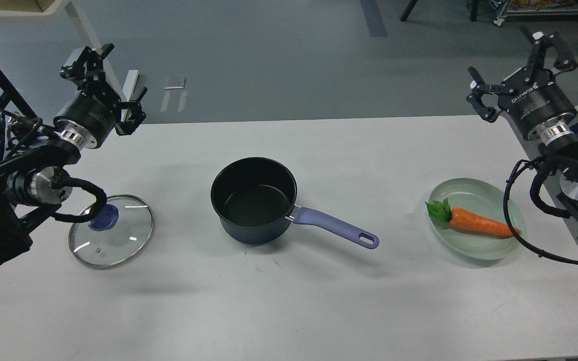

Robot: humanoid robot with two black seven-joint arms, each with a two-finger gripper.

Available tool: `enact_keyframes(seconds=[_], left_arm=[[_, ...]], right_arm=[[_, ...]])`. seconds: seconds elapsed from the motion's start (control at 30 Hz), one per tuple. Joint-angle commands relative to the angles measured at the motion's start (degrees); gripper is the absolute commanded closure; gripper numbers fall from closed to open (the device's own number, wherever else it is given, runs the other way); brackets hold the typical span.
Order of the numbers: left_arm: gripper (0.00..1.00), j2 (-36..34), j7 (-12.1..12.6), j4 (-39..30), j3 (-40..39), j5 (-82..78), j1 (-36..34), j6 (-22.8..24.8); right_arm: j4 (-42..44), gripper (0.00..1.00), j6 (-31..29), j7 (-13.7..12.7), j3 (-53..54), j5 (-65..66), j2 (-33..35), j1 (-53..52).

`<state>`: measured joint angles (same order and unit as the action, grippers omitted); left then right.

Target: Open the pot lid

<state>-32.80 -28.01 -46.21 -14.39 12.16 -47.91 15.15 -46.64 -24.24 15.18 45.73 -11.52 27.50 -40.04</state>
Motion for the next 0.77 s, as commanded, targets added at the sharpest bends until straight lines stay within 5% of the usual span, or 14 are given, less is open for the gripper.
enact_keyframes(seconds=[0.0, 0.27, 0.73], left_arm=[[0.0, 0.63, 0.01, 0.41, -0.38, 1.9, 1.33, -0.03], [0.0, 0.89, 0.01, 0.94, -0.47, 6.03, 3.34, 1.9], [0.0, 0.98, 0.01, 0.77, -5.21, 5.95, 5.37, 2.08]], right_arm=[[0.93, 0.01, 0.07, 0.03, 2.34, -3.41, -3.59, 1.19], [3.22, 0.01, 0.34, 0.03, 4.37, -3.59, -9.13, 3.04], [2.87, 0.0, -0.19, 0.46, 5.24, -3.42, -9.04, 5.23]])
